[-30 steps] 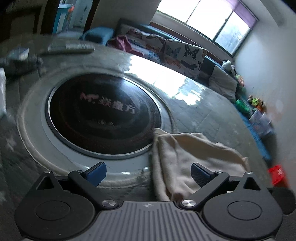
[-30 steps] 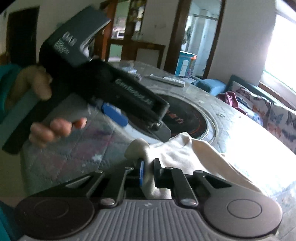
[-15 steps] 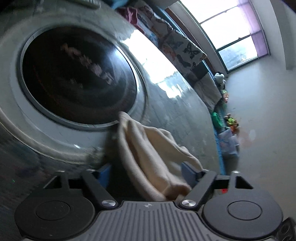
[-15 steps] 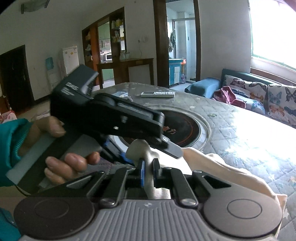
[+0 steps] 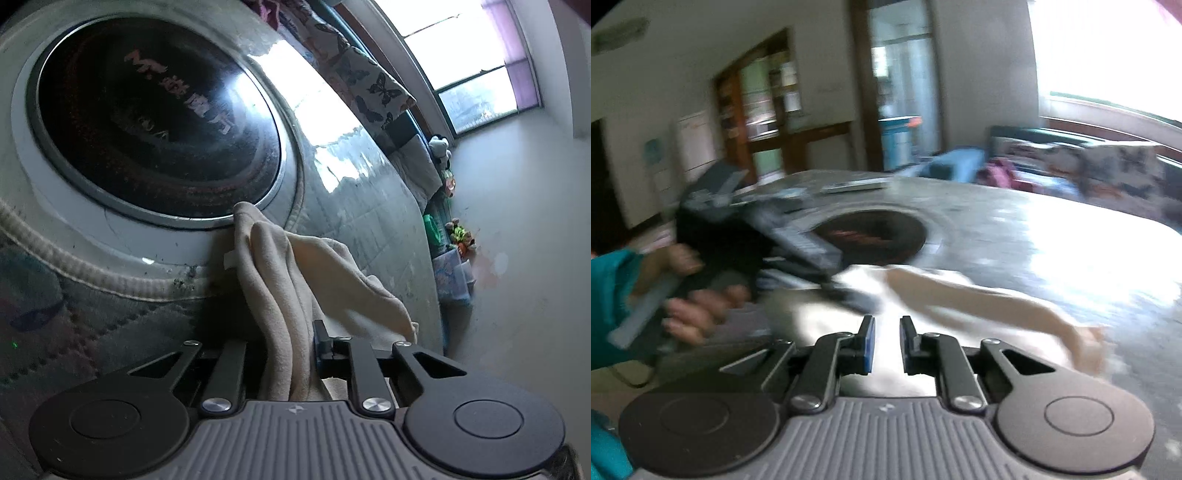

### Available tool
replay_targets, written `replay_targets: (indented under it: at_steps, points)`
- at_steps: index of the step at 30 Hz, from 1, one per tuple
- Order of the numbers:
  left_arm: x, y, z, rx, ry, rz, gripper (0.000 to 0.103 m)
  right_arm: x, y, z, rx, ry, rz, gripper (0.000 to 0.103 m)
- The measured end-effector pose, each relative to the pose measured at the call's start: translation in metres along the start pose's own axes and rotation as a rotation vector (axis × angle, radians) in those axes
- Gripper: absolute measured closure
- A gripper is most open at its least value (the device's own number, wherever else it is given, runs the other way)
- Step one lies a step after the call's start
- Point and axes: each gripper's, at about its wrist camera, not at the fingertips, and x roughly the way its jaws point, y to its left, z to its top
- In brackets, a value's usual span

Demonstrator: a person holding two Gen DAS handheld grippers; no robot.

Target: Fold clothes

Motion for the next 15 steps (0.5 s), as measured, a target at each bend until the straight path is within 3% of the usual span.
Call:
replay_targets:
  at_steps: [6, 12, 13, 15]
  points:
    - [0.0, -0.001, -0.004, 0.032, 0.002, 0.011, 0.085, -0.004, -0.077, -0.013, 0.178, 0.015, -0.203, 0.079]
    - [0.001, -0.009, -0.004, 0.083, 0.003, 0.034, 0.084, 0.013, -0.124, -0.029, 0.323, 0.04, -0.233, 0.067]
    - [0.002, -0.01, -0.004, 0.092, 0.003, 0.038, 0.083, 0.015, -0.129, -0.031, 0.339, 0.043, -0.23, 0.061]
    - [0.003, -0.012, -0.004, 0.107, 0.005, 0.044, 0.082, 0.02, -0.135, -0.036, 0.359, 0.035, -0.218, 0.061]
